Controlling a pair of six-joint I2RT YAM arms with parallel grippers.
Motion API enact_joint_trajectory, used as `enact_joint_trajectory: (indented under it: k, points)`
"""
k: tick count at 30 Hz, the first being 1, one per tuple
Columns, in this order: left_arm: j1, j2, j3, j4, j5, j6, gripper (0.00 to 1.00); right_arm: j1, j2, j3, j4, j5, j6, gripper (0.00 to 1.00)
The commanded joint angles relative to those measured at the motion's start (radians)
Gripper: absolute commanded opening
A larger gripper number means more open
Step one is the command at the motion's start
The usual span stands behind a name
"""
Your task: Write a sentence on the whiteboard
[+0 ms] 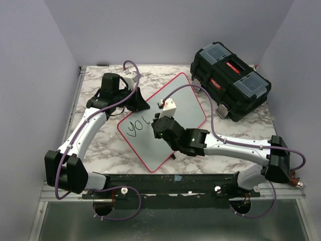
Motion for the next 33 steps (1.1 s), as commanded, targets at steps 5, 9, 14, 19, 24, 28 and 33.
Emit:
enact_joint_trajectory:
  k: [5,9,14,19,24,28,33]
  points:
    - [-0.023,-0.014,-0.012,-0.072,-0.047,0.079,0.00,-0.033,0.059,0.086,-0.026,0.059,-0.038,0.01]
    - [-0.023,-0.014,-0.012,-0.071,-0.046,0.077,0.00,-0.042,0.079,0.123,-0.022,0.052,-0.059,0.01]
    - [-0.024,-0.014,-0.011,-0.072,-0.046,0.077,0.00,-0.045,0.100,0.162,-0.010,0.042,-0.078,0.01]
    - [-0.025,-0.014,-0.011,-0.072,-0.047,0.078,0.00,-0.045,0.115,0.188,-0.004,0.033,-0.090,0.01]
    - [-0.026,-0.016,-0.012,-0.072,-0.047,0.079,0.00,-0.046,0.109,0.171,-0.001,0.022,-0.082,0.01]
    - [-0.026,-0.016,-0.009,-0.072,-0.046,0.079,0.00,-0.045,0.097,0.139,-0.001,0.010,-0.052,0.01]
    - [-0.026,-0.017,-0.010,-0.070,-0.046,0.078,0.00,-0.045,0.082,0.094,-0.002,-0.019,-0.018,0.00]
